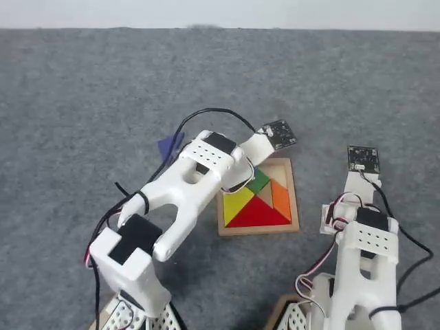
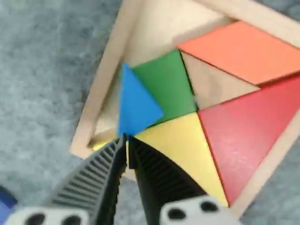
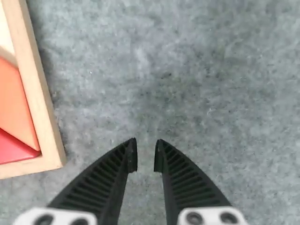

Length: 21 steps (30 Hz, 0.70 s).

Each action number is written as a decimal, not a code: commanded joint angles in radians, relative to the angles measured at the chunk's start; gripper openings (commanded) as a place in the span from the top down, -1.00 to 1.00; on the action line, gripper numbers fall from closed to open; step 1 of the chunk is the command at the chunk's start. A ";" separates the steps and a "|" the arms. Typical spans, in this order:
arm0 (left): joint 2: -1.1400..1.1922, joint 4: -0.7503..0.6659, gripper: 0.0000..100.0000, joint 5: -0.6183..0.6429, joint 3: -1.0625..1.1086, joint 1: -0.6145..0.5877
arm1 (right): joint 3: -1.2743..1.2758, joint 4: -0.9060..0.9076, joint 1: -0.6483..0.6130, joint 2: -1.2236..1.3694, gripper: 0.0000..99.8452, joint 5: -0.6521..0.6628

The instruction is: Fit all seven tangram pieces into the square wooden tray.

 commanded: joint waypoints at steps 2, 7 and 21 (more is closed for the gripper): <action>-0.147 0.057 0.98 0.034 -0.041 0.098 | -0.058 -0.016 0.015 -0.024 0.85 -0.012; -0.153 0.035 0.98 0.069 -0.053 0.157 | -0.058 -0.016 0.016 -0.024 0.85 -0.012; 0.089 -0.008 0.98 0.080 -0.151 0.095 | -0.060 -0.015 0.059 -0.024 0.85 -0.009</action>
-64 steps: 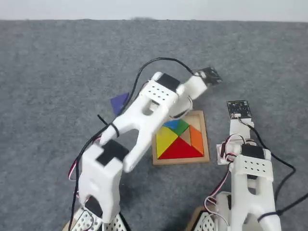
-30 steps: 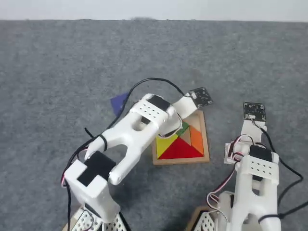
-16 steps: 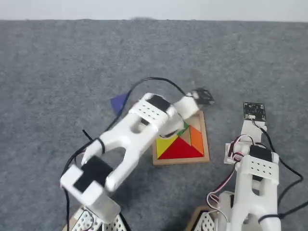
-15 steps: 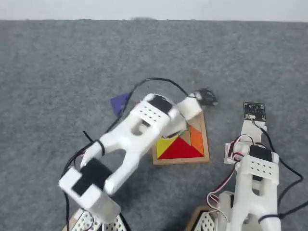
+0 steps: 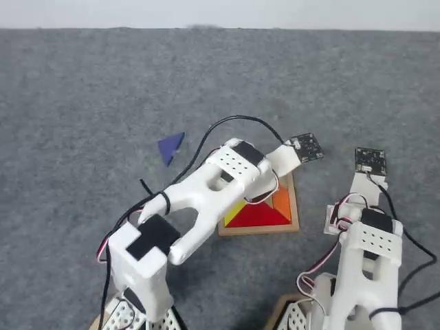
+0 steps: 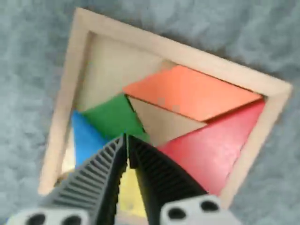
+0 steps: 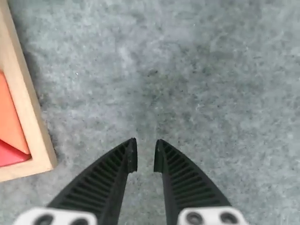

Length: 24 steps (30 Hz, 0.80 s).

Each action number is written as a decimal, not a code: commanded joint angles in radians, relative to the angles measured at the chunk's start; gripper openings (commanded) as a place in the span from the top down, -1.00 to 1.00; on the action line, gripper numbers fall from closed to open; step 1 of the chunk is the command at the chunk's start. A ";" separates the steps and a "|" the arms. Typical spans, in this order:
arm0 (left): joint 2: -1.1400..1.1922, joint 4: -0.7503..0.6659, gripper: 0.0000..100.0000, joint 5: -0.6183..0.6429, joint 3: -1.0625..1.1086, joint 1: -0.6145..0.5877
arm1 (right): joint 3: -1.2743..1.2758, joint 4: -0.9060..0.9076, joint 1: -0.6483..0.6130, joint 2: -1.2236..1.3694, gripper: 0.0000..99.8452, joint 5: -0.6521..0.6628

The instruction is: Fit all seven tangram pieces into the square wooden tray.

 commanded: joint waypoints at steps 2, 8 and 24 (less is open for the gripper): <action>-0.003 -0.021 0.98 -0.012 -0.045 -0.051 | -0.060 -0.016 0.010 -0.024 0.85 -0.006; -0.008 -0.018 0.98 -0.021 -0.045 -0.075 | -0.060 -0.015 -0.008 -0.024 0.85 -0.006; -0.245 0.051 0.92 0.078 -0.147 -0.589 | -0.058 -0.013 -0.015 -0.024 0.85 -0.005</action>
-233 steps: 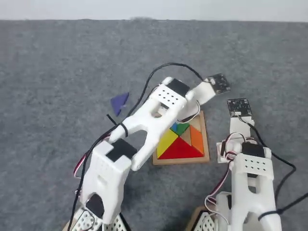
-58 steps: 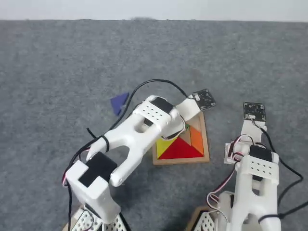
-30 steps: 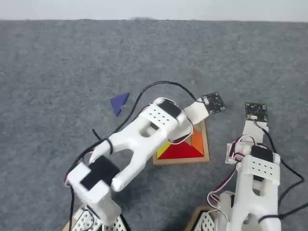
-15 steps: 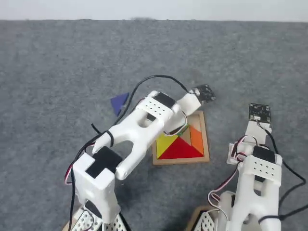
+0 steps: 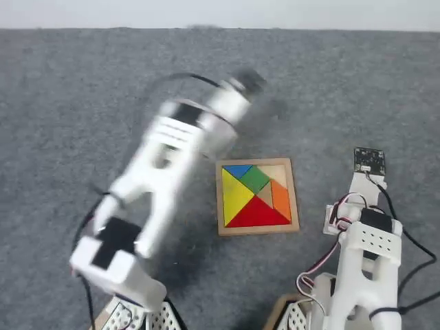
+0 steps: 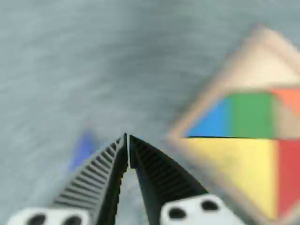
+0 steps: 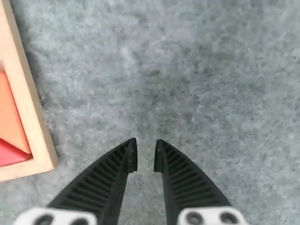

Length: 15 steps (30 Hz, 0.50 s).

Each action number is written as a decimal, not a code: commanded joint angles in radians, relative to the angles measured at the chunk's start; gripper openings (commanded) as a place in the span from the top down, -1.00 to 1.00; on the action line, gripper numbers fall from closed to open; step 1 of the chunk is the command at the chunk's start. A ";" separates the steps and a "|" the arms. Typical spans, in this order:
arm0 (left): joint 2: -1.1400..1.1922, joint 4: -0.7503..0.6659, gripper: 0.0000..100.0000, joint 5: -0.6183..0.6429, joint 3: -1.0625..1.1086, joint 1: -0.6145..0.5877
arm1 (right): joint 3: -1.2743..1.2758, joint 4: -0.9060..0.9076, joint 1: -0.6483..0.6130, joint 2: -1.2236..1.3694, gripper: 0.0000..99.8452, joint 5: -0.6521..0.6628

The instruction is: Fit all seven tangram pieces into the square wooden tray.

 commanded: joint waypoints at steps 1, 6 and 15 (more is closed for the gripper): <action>-0.029 -0.015 0.86 0.006 -0.044 -0.209 | -0.058 -0.013 -0.010 -0.024 0.85 -0.005; 0.132 -0.025 0.64 -0.046 -0.087 -0.313 | -0.057 -0.013 -0.010 -0.024 0.85 -0.005; 0.482 0.041 0.56 -0.054 -0.447 -0.313 | -0.055 -0.016 -0.010 -0.024 0.85 -0.005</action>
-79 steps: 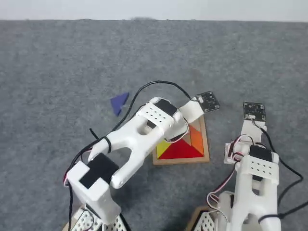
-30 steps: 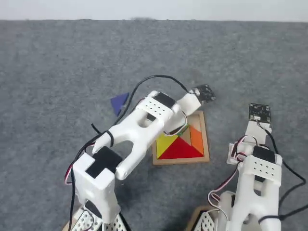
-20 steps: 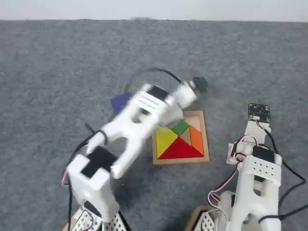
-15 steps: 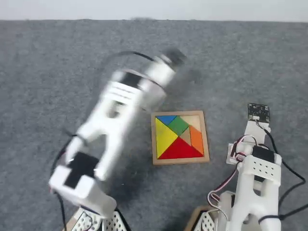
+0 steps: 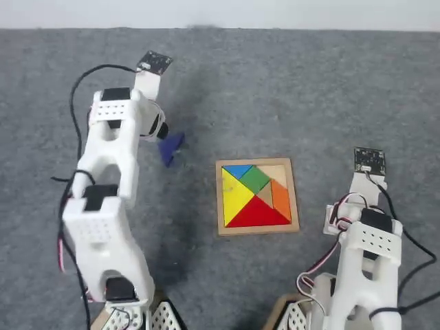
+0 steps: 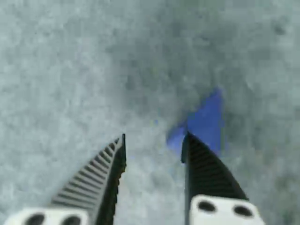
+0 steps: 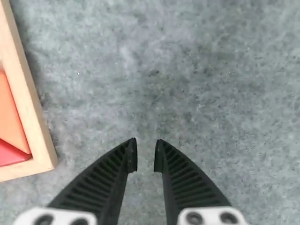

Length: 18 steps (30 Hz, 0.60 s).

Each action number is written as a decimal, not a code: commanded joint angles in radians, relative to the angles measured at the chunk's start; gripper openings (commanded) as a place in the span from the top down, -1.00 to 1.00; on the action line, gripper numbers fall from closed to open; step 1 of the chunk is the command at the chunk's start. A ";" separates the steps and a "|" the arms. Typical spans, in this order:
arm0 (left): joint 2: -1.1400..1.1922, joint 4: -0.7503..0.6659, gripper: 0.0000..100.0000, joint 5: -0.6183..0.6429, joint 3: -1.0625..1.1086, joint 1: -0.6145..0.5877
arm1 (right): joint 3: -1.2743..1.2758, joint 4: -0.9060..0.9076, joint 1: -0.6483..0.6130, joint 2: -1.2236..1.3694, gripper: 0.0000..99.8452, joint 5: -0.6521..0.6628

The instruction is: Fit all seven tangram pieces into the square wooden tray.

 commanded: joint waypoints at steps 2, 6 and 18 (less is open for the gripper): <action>0.123 0.091 0.54 -0.023 -0.236 0.011 | -0.055 -0.016 -0.010 -0.024 0.85 -0.005; 0.258 0.196 0.54 -0.025 -0.381 0.028 | -0.055 -0.016 -0.010 -0.024 0.85 -0.005; 0.290 0.416 0.55 0.071 -0.595 0.032 | -0.055 -0.016 -0.010 -0.024 0.85 -0.005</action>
